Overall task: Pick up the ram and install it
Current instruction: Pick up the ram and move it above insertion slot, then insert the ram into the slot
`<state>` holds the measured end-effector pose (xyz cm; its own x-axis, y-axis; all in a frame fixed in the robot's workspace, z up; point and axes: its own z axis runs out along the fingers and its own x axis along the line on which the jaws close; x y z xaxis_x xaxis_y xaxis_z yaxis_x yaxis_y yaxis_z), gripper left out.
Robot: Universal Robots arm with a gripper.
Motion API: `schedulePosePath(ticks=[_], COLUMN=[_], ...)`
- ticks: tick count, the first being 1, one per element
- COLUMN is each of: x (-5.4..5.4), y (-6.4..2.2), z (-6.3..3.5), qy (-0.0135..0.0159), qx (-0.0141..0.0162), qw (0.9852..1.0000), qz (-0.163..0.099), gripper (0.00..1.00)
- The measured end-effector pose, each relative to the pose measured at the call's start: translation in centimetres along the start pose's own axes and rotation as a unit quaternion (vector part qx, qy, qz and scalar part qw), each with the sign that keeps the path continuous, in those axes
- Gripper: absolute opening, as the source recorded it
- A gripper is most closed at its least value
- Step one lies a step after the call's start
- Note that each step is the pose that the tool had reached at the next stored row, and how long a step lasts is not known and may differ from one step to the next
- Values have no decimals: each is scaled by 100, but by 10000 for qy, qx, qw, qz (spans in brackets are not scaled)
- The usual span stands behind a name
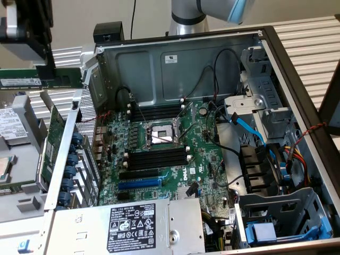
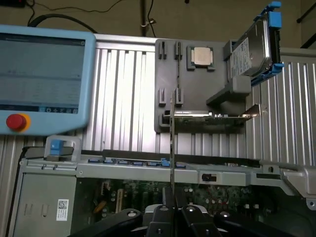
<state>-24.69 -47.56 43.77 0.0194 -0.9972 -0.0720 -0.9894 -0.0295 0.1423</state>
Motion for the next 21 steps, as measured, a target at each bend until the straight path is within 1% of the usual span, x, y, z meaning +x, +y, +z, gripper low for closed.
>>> schedulePosePath(ticks=[13, 18, 20, 21], x=[12, 17, 18, 19], y=[-586, -811, -904, -946], z=[-81, -90, -87, -87], qy=[-1, -1, -1, 0], qx=[-9, -9, 0, 11], qw=[10000, 10000, 10000, 10000], qz=[1, 1, 0, -1], gripper=[12, 12, 12, 12])
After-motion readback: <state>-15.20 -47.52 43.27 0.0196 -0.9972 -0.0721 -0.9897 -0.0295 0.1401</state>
